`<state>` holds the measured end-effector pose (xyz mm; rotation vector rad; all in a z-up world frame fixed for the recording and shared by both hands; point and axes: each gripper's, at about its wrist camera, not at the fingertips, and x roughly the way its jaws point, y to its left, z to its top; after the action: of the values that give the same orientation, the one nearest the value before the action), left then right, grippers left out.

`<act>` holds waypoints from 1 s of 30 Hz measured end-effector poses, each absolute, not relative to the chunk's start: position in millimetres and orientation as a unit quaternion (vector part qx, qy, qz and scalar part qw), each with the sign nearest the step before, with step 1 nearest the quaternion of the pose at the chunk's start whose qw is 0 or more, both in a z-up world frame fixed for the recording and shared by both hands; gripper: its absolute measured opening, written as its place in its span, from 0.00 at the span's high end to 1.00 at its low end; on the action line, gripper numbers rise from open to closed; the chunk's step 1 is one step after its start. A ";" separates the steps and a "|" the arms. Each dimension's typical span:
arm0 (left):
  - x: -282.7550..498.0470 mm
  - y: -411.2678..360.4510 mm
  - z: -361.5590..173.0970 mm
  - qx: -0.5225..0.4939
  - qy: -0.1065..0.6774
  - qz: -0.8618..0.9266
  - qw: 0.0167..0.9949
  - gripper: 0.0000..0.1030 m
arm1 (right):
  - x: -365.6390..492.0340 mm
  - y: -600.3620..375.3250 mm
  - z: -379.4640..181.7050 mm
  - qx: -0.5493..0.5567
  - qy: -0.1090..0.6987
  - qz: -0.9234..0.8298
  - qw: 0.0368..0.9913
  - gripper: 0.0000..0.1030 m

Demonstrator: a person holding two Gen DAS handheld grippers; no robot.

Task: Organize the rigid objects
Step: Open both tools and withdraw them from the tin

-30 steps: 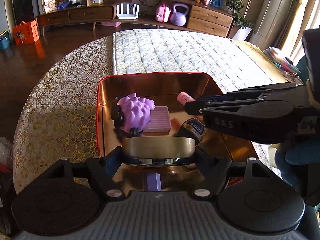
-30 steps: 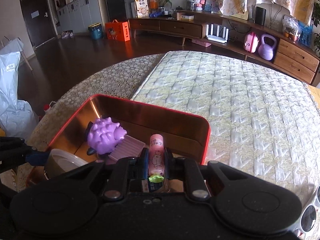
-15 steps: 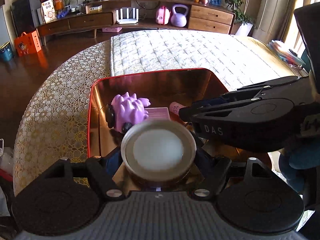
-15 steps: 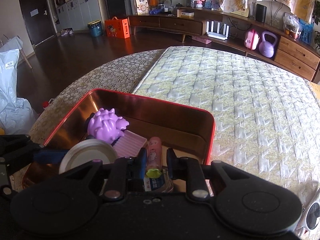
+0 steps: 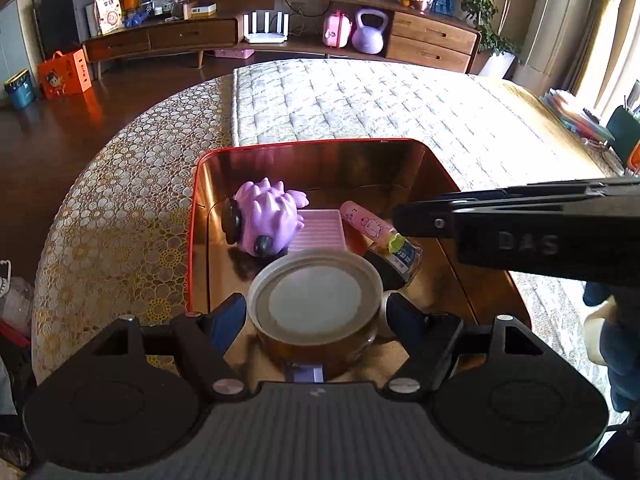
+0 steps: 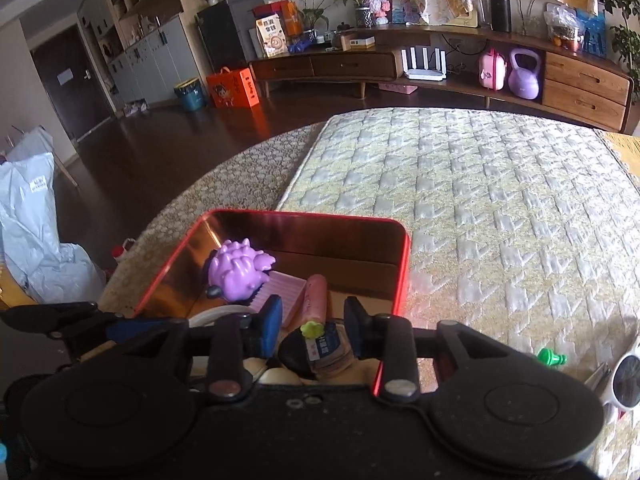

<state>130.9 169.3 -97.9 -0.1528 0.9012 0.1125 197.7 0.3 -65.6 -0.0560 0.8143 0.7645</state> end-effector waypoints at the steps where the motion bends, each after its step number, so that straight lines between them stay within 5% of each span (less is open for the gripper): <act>1: 129.6 169.7 -96.2 -0.076 0.434 0.054 0.896 0.25 | 195.9 -1.7 -62.7 -0.022 0.383 0.364 0.849 0.66; 18: 107.0 151.4 -67.7 -0.080 0.402 0.049 0.911 0.25 | 159.0 -59.7 -35.7 0.036 0.350 0.342 0.871 0.43; 30: 105.9 116.0 -56.3 -0.073 0.393 0.020 0.917 0.22 | 132.8 -131.2 -33.4 0.060 0.321 0.287 0.901 0.16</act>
<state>105.9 116.0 -56.3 -0.1499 0.8080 0.0407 132.8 -131.2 -33.4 0.1237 0.6635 0.5946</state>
